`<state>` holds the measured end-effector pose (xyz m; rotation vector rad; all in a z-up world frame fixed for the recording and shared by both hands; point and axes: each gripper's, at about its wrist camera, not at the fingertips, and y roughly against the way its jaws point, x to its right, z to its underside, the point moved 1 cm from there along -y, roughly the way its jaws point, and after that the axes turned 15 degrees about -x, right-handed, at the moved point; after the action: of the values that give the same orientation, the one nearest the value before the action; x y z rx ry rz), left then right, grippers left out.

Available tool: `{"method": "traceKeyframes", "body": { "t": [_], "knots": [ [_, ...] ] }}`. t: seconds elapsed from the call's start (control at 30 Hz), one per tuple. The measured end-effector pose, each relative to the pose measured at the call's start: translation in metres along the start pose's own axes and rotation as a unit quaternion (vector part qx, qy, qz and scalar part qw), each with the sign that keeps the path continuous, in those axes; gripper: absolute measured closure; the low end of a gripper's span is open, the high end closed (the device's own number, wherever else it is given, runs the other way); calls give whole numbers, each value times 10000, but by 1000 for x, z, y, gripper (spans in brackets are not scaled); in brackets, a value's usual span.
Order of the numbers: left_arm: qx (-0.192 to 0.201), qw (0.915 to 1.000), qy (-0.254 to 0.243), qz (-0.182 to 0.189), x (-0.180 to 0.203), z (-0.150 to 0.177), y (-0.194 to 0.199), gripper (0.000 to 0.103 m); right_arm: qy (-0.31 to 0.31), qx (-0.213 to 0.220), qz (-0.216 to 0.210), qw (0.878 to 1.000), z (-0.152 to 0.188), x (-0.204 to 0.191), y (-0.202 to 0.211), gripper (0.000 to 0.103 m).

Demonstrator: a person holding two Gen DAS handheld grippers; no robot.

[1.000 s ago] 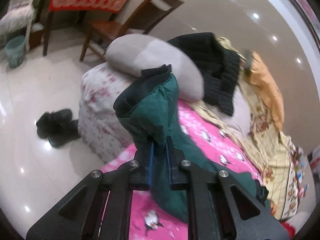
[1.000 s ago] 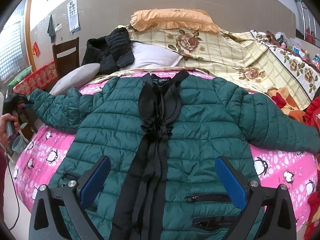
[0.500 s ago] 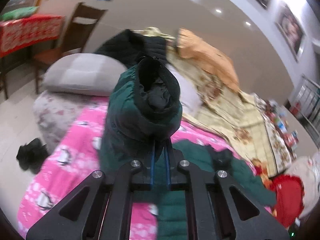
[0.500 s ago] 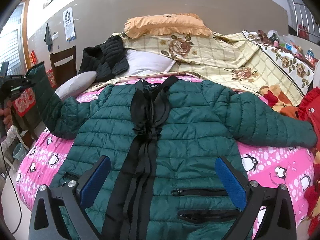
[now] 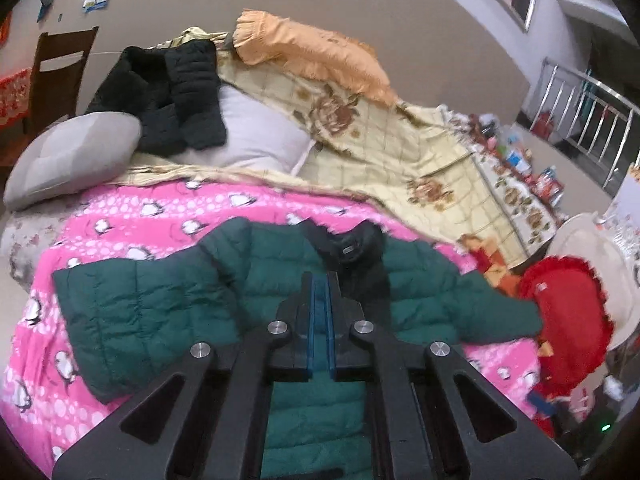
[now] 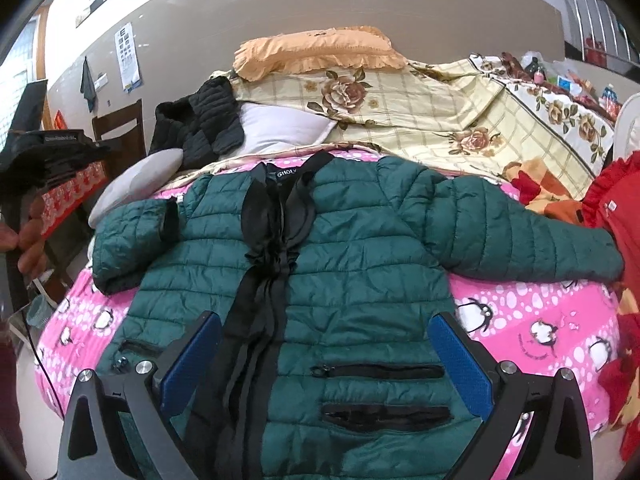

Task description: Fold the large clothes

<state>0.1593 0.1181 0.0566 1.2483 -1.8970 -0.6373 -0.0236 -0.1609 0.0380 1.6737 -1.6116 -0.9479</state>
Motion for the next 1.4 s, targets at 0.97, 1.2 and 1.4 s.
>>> {"method": "traceKeyframes", "body": {
  "t": [0.97, 1.2, 1.4],
  "knots": [
    [-639, 9958, -29, 653, -55, 52, -70, 0, -659, -257, -1196, 9903, 0, 19, -27, 0],
    [-549, 9887, -748, -1181, -35, 53, -70, 0, -569, -301, -1212, 9905, 1, 14, -28, 0],
    [-616, 9673, -1245, -2123, -43, 56, -98, 0, -637, -295, -1212, 9901, 2, 18, -28, 0]
  ]
}}
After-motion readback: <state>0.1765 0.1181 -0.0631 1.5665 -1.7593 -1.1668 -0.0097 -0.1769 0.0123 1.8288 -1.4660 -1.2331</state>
